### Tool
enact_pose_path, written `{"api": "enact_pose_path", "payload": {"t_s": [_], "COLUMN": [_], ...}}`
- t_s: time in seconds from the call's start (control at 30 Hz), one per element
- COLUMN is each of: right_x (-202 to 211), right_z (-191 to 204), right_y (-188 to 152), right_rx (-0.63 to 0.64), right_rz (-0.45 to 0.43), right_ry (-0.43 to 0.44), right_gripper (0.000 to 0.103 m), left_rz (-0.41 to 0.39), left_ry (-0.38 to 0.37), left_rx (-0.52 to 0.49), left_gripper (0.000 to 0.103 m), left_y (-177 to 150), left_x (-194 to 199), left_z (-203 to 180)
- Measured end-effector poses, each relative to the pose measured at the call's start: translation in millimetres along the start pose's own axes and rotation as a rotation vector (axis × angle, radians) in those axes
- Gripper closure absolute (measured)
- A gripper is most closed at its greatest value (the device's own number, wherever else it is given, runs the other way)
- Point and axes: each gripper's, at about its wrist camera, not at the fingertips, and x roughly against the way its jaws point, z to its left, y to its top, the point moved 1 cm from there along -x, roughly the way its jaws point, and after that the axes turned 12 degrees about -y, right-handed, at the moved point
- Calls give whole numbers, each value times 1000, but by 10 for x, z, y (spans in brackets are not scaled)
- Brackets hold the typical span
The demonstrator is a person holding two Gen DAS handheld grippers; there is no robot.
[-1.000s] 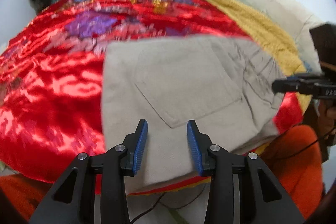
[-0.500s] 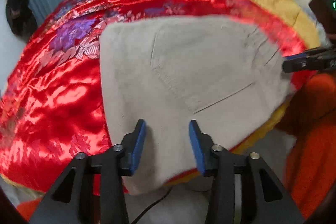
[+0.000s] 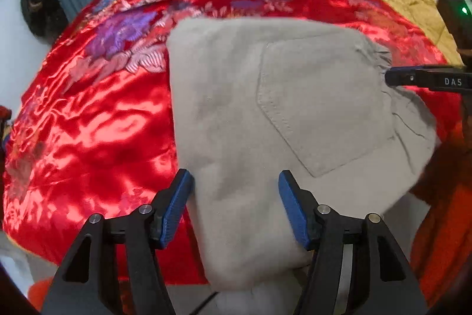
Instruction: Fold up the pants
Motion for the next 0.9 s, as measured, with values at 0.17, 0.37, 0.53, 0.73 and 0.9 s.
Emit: {"api": "enact_pose_path", "payload": {"t_s": [0.17,0.37,0.53,0.73,0.9], "right_x": [676,248,672,732,701], "right_z": [111,270,25,-284,-226], "right_y": [-125,-535,-528,-753,-691], "right_rx": [60,119,-55,-199,-178], "right_rz": [-121,50,-91,-116,-115], "right_ry": [34,22,58,52,32], "right_gripper": [73,71,35,29,30], "left_rz": [-82,63,-21,-27,-26], "left_ry": [-72,-44,-13,71,93], "left_rx": [93,93,137,164,152], "left_gripper": [21,21,14,14,14], "left_y": [-32,-157,-76,-22,-52], "left_x": [265,-143,176,188,238], "left_z": [116,113,239,399,418]}}
